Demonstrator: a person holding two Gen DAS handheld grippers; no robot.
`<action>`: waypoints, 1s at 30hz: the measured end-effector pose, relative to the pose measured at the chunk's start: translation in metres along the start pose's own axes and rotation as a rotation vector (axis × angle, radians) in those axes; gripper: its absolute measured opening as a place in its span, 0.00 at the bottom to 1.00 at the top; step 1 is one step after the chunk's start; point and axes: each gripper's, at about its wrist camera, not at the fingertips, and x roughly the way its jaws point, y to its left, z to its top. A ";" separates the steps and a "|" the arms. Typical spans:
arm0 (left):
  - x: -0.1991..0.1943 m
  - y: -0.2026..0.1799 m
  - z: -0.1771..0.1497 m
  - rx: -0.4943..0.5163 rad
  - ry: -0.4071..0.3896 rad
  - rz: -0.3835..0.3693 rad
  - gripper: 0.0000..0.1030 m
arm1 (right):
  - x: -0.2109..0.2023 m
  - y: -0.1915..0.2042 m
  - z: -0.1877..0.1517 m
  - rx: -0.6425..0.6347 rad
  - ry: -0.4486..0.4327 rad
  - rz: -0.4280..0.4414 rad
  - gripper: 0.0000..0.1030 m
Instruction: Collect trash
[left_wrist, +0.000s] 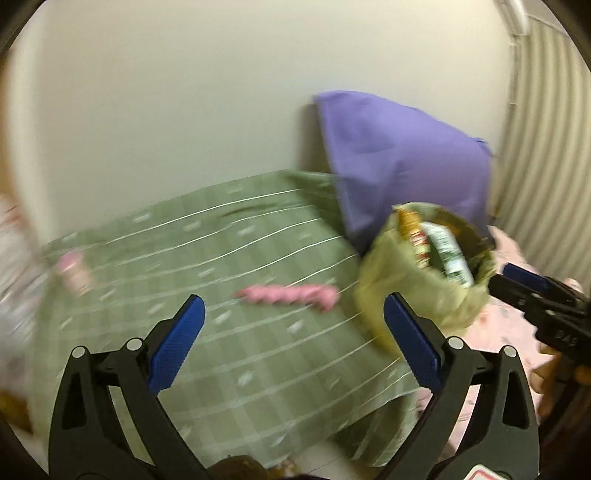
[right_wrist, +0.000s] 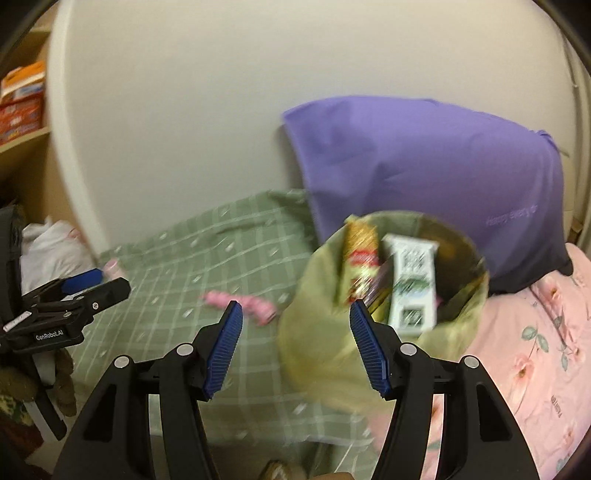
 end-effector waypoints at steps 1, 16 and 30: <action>-0.009 0.004 -0.007 -0.013 0.001 0.029 0.90 | -0.005 0.008 -0.005 -0.010 0.004 0.021 0.55; -0.131 0.027 -0.067 -0.084 -0.109 0.305 0.90 | -0.058 0.085 -0.052 -0.143 -0.045 0.157 0.56; -0.158 0.018 -0.072 -0.073 -0.147 0.295 0.90 | -0.083 0.091 -0.056 -0.145 -0.090 0.161 0.55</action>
